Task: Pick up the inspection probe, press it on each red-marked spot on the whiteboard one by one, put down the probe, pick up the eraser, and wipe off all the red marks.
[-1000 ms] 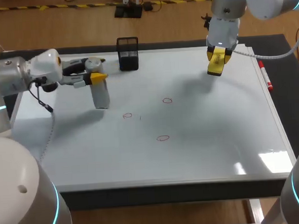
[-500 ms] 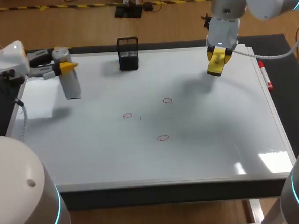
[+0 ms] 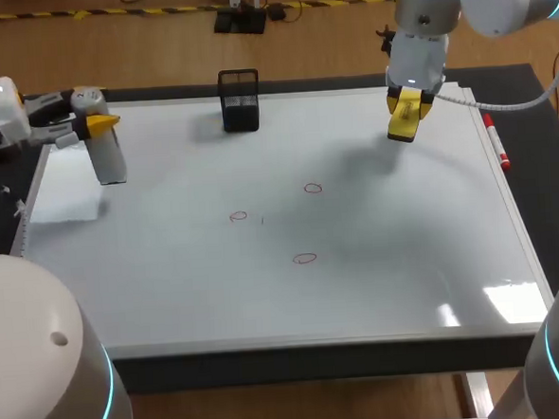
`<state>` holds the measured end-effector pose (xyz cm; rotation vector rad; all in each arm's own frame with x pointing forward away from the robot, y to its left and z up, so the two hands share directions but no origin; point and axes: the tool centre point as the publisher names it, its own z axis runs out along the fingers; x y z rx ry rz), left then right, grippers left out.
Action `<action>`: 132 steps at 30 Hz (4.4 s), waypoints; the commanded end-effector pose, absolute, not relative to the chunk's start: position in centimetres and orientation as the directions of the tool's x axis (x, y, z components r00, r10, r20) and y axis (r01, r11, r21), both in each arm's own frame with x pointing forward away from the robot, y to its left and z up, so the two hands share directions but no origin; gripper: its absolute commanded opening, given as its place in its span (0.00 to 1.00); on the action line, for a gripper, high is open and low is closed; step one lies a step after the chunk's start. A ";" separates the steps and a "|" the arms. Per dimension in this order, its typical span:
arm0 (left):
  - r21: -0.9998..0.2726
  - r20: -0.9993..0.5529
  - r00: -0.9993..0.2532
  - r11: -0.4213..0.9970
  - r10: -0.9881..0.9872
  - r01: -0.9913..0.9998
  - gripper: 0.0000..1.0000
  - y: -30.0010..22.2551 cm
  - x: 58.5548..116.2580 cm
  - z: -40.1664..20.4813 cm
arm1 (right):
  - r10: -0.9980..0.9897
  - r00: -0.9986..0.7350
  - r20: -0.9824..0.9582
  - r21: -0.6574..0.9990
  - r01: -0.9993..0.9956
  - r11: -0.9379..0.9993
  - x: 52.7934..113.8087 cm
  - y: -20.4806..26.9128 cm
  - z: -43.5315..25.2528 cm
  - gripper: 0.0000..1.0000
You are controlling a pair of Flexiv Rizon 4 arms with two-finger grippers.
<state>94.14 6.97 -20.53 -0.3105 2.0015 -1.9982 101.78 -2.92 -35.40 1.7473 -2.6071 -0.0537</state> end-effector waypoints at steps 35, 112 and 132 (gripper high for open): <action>-0.998 -0.054 -0.934 0.012 -0.352 0.053 0.00 7.0 94.2 -20.4 | -0.998 0.005 -0.062 -0.007 -1.000 -0.004 93.1 21.5 -34.8 0.00; -0.998 -0.054 -0.934 0.012 -0.352 0.053 0.00 7.0 94.2 -20.4 | -0.999 0.029 -0.027 0.027 -0.999 -0.029 87.2 28.5 -42.4 0.00; -0.998 -0.054 -0.934 0.012 -0.352 0.053 0.00 7.0 94.2 -20.4 | -0.999 0.039 -0.019 0.039 -0.998 -0.040 87.9 26.3 -40.2 0.00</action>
